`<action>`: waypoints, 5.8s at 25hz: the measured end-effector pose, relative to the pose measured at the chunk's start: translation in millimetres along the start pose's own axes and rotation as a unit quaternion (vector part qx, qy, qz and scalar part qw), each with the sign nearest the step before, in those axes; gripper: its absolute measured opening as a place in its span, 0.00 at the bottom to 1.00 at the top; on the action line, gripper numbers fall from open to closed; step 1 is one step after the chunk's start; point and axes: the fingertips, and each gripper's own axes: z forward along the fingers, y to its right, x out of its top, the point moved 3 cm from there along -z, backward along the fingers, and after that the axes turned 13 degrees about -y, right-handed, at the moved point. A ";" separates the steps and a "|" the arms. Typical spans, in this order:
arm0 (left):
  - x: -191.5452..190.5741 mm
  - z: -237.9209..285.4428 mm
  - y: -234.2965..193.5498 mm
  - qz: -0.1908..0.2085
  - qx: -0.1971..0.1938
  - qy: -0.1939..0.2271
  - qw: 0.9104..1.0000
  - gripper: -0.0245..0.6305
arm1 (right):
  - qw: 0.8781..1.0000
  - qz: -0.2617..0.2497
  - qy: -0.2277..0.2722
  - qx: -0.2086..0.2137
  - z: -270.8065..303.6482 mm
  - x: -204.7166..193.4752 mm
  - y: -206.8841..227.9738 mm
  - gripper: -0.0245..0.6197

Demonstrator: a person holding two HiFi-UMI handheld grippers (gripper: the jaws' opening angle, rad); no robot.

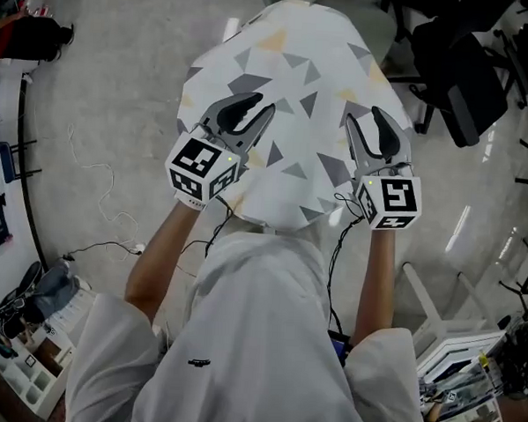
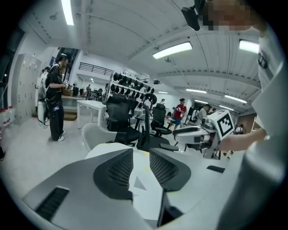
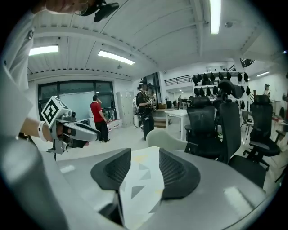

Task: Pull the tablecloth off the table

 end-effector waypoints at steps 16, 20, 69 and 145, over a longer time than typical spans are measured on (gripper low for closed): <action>-30.1 193.4 -186.0 0.047 0.082 -0.138 0.986 0.50 | 0.987 -0.021 -0.151 0.047 196.9 -68.7 141.9 0.49; -39.5 225.6 -215.1 0.074 0.091 -0.183 0.976 0.58 | 0.979 -0.026 -0.195 0.056 220.0 -84.8 164.1 0.57; -58.0 -89.2 -7.5 0.073 0.108 -0.010 0.991 0.08 | 0.996 -0.047 -0.040 -0.069 -90.8 -45.3 -48.7 0.10; -187.4 -344.1 269.2 -0.017 0.165 0.132 0.977 0.08 | 0.993 -0.035 0.102 -0.037 -378.9 -126.1 -209.4 0.10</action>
